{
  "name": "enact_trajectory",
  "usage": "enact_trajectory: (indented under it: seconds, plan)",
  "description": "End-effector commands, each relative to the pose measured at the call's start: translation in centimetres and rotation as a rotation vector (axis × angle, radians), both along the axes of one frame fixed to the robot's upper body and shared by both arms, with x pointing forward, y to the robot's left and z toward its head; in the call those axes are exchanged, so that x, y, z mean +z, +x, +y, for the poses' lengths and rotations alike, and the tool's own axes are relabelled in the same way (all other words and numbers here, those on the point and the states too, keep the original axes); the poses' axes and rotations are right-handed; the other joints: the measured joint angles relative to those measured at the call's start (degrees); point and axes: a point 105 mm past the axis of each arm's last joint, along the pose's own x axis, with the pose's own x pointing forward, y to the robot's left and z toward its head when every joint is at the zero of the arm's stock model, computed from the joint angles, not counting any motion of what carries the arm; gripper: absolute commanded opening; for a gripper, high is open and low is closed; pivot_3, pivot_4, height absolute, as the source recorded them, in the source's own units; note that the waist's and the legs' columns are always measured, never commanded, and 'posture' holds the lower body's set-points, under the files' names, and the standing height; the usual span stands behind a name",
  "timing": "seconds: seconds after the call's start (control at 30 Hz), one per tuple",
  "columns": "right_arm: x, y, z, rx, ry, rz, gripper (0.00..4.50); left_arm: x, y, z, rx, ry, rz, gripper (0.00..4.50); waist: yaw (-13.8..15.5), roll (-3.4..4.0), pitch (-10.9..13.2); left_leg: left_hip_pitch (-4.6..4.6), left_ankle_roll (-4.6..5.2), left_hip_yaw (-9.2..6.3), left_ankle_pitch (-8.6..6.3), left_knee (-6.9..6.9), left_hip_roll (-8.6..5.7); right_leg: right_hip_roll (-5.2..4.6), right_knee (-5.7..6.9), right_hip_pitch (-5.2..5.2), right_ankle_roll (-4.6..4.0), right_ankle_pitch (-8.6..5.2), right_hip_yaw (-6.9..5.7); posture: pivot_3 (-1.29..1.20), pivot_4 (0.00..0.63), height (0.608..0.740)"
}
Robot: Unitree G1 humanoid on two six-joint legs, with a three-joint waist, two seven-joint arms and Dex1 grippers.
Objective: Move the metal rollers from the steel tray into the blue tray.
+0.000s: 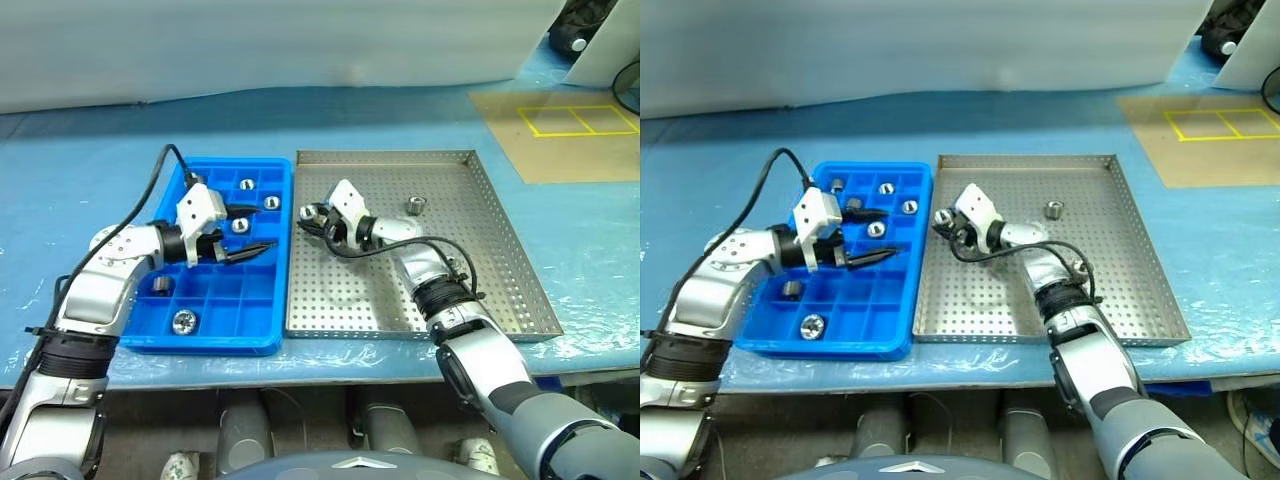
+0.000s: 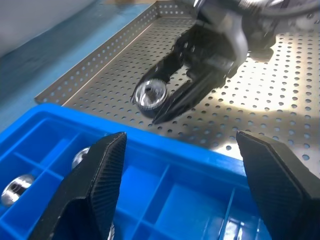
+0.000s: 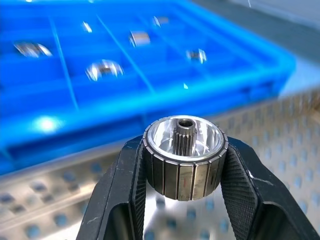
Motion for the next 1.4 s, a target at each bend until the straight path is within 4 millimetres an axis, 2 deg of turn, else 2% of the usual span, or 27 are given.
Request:
enact_trajectory:
  seconds: [0.03,0.17,0.27,0.33,0.53,0.8,1.17,1.23,1.37,1.4]
  plan:
    - [3.6,-1.5,3.0,0.128,0.051,-0.081,1.67,1.8,-0.5,1.3,0.052,-0.003,-0.068,3.74,0.1,0.0,0.0,0.02,0.0,0.0,0.0,-0.03,0.0,0.0,0.0,0.0,-0.02,-0.02,-0.01,0.08,0.15,0.74]
    - [3.4,-2.5,5.4,0.202,0.054,-0.07,1.67,2.1,-0.8,2.6,0.119,0.002,-0.081,3.74,0.4,0.0,0.0,0.02,-0.02,0.0,0.0,-0.11,0.0,-0.01,-0.02,-0.01,-0.05,-0.04,-0.05,0.12,0.15,0.74]
    - [2.1,-2.9,7.0,0.235,0.034,-0.046,1.67,2.0,-1.6,3.4,0.16,0.014,-0.08,3.74,0.9,-0.02,0.0,-0.01,-0.02,-0.01,0.01,-0.17,0.0,-0.03,-0.08,-0.02,-0.06,-0.05,-0.08,0.16,0.15,0.74]
    - [1.5,-2.8,7.3,0.234,0.027,-0.026,1.67,2.0,-1.9,3.7,0.177,0.015,-0.077,3.74,1.5,-0.01,0.0,-0.01,-0.03,-0.01,0.01,-0.23,-0.01,-0.03,-0.13,-0.02,-0.06,-0.05,-0.1,0.17,0.15,0.74]
    - [1.4,-2.3,6.8,0.234,0.014,-0.03,1.67,1.9,-2.5,3.9,0.197,0.015,-0.072,3.74,3.1,-0.01,0.0,-0.06,-0.07,-0.04,0.03,-0.31,0.01,-0.06,-0.14,-0.04,-0.11,-0.09,-0.22,0.19,0.15,0.74]
    - [-0.2,-4.9,5.3,0.363,-0.067,0.009,1.67,1.6,-2.5,3.6,0.194,-0.002,-0.054,3.74,3.3,-0.02,0.0,-0.05,-0.08,-0.06,0.04,-0.33,0.02,-0.04,-0.13,-0.03,-0.1,-0.09,-0.23,0.17,0.15,0.74]
    - [-0.4,-4.2,5.4,0.313,-0.054,0.015,1.67,1.5,-2.0,3.1,0.172,0.001,-0.051,3.74,3.1,-0.03,0.0,0.0,-0.14,-0.06,0.07,-0.37,0.02,-0.02,-0.12,-0.04,-0.11,-0.1,-0.2,0.15,0.15,0.74]
    - [-0.2,-4.4,5.2,0.332,-0.041,0.019,2.4,1.5,-2.0,3.1,0.169,0.001,-0.05,3.74,3.1,-0.03,0.0,0.0,-0.14,-0.06,0.07,-0.37,0.02,-0.02,-0.12,-0.04,-0.11,-0.1,-0.21,0.15,0.15,0.74]
    - [-0.1,-3.6,4.8,0.269,-0.05,0.0,3.6,1.4,-1.9,2.9,0.159,0.0,-0.046,3.74,3.0,-0.03,0.0,0.02,-0.14,-0.06,0.08,-0.37,0.02,-0.02,-0.11,-0.04,-0.11,-0.1,-0.2,0.12,0.15,0.74]
    - [0.0,-3.6,4.7,0.27,-0.049,-0.002,3.6,1.4,-1.8,2.9,0.155,-0.001,-0.045,3.74,3.0,-0.03,0.0,0.02,-0.15,-0.06,0.08,-0.37,0.02,-0.02,-0.1,-0.04,-0.11,-0.1,-0.2,0.12,0.15,0.74]
